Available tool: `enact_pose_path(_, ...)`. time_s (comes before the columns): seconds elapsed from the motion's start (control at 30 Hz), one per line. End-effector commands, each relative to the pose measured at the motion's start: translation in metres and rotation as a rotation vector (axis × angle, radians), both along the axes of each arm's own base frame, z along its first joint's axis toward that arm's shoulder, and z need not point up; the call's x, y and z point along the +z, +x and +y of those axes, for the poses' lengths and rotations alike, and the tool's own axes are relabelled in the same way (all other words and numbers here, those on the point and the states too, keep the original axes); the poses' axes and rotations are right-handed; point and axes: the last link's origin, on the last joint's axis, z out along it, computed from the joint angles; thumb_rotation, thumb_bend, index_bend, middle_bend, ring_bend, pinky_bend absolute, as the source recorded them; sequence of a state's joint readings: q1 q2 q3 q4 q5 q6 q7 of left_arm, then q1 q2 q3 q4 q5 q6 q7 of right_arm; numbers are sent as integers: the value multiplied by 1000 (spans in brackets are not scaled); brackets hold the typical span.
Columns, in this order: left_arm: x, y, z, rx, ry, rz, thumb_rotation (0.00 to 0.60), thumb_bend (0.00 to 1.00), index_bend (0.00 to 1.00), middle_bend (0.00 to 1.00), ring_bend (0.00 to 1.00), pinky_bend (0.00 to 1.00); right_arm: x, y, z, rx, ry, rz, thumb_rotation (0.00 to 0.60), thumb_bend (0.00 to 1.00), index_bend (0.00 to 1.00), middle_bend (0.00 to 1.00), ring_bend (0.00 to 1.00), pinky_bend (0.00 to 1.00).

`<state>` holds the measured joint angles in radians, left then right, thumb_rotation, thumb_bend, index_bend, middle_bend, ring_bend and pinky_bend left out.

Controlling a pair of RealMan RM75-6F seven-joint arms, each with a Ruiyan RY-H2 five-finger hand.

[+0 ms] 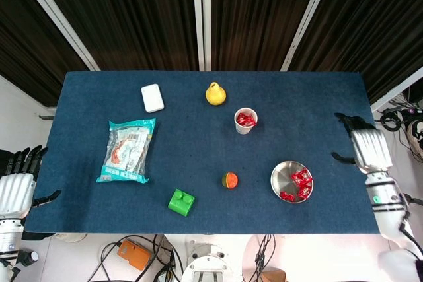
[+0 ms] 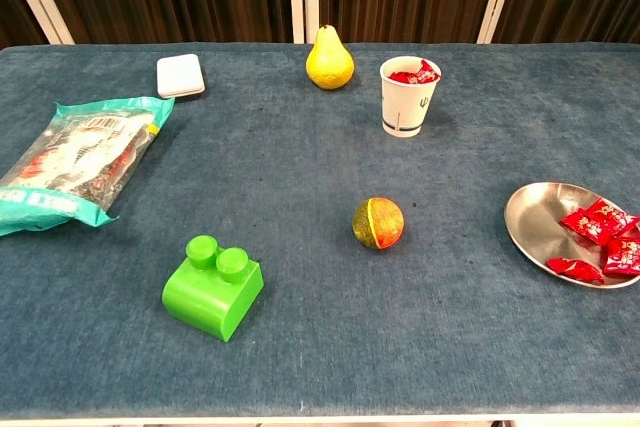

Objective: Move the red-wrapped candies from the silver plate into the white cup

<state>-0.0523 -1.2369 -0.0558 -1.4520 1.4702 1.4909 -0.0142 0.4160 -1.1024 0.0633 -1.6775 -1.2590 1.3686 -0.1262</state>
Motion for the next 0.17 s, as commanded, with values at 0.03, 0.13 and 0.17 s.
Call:
enact_pose_path(0.03, 0, 2, 0, -5, 1, 1, 600, 0, 80, 55, 0, 0, 12, -23, 50, -47, 2, -43, 600, 236, 85, 159, 26, 95)
enact_pose_path(0.13, 0, 5, 1, -11, 3, -1, 600, 0, 80, 55, 0, 0, 14, -32, 69, -58, -19, -70, 600, 236, 85, 159, 25, 85)
enact_pose_path(0.17, 0, 6, 1, -13, 2, 0, 600, 0, 80, 55, 0, 0, 14, -33, 72, -56, -24, -73, 600, 236, 85, 159, 25, 82)
